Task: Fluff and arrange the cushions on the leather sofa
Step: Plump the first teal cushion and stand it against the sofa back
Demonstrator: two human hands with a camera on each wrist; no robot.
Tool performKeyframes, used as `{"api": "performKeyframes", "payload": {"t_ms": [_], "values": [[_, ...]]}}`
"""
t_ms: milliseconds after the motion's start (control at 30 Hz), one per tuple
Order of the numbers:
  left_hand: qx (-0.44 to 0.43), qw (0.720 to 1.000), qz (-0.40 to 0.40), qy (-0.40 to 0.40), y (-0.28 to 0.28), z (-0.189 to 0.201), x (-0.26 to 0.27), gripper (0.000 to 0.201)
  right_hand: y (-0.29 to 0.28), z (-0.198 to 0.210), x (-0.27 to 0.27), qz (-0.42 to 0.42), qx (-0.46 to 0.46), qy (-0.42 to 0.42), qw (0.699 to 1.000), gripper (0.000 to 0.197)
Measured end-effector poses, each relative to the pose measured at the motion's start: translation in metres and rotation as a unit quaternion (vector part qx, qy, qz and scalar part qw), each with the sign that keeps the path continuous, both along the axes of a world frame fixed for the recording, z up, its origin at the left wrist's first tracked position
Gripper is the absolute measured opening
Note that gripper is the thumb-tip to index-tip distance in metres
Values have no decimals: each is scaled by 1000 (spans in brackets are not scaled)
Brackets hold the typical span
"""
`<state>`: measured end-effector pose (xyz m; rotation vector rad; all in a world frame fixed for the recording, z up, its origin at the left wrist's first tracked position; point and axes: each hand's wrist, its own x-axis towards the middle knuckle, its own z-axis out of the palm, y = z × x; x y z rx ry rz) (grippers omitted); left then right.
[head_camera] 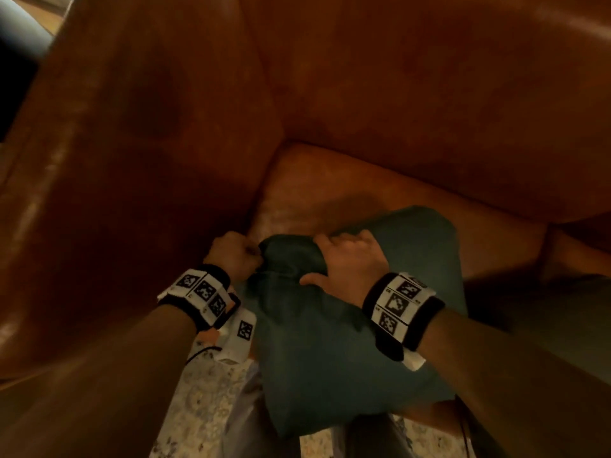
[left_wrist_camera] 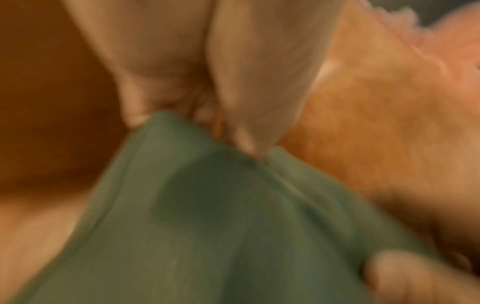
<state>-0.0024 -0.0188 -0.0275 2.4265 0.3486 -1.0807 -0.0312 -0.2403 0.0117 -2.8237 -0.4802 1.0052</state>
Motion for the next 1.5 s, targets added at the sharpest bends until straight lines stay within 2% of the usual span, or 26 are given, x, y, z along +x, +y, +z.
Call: {"api": "performKeyframes", "payload": {"t_ms": [67,100,133,167,200,233,267,300,333,433,533,600,633,733,767,800,867,933,1000,1067,1167,1267,1333,1400,1467,1500], "values": [[-89,962,246,-78,4,-5,-9,16,-7,0,1,-14,-9,-6,1000,78],[-154,899,400,-94,6,-3,-11,20,-11,1,1,-18,-11,-11,1000,78],[-224,811,533,-94,8,-1,-10,22,-15,1,1,-21,-14,-14,1000,78],[-267,741,608,-95,13,2,-10,23,-19,1,0,-24,-18,-14,999,79],[-286,722,621,-106,17,2,-8,22,-22,1,0,-28,-22,-15,999,79],[-277,762,574,-114,20,3,-5,18,-24,-1,0,-32,-22,-17,999,79],[-252,830,485,-110,20,2,-5,13,-25,-2,1,-36,-21,-17,999,80],[-227,894,375,-97,18,3,-6,16,-25,-4,3,-40,-20,-14,999,81],[-210,935,275,-82,15,0,-7,27,-24,-5,5,-43,-18,-10,999,82],[-128,990,50,-15,1,-2,-4,48,-18,-8,10,-46,-19,-8,999,81],[-50,999,-16,8,-6,-9,4,26,-18,-13,9,-49,-23,-12,998,79],[-127,985,113,15,-10,-8,3,15,-24,-13,5,-62,-21,-19,998,79],[-184,960,209,16,-11,-4,2,19,-28,-12,3,-68,-20,-24,997,80],[-347,806,477,43,-2,8,8,26,-40,-9,-3,-82,-26,-33,996,89],[-347,796,495,28,3,11,13,24,-41,-9,-4,-83,-29,-35,996,89],[-309,837,451,-1,8,7,18,21,-41,-9,-4,-81,-27,-38,996,88],[-175,945,269,-57,11,-2,25,9,-37,-8,-1,-73,-23,-37,996,88],[-90,990,102,-39,-1,-7,22,16,-33,-7,0,-57,-29,-39,997,97],[-78,994,62,-38,-13,-15,21,13,-33,-8,-2,-42,-33,-49,997,96],[-103,985,128,-61,-17,-22,22,7,-38,-11,-9,-42,-26,-81,996,85],[-202,943,264,4,-21,-32,15,22,-52,-16,-25,-50,1,-151,987,71],[-166,943,290,-6,-31,-37,8,43,-56,-15,-24,-55,15,-174,983,68],[-91,957,252,-108,-34,-31,7,43,-52,-4,-22,-69,43,-195,977,59],[-78,964,134,-217,-31,-21,3,35,-43,16,-32,-69,62,-221,971,52],[-36,973,-34,-226,-32,-23,-5,38,-36,32,-49,-78,34,-183,979,56],[-1,978,-82,-194,-34,-28,-7,42,-34,34,-57,-94,4,-112,989,60]]}}
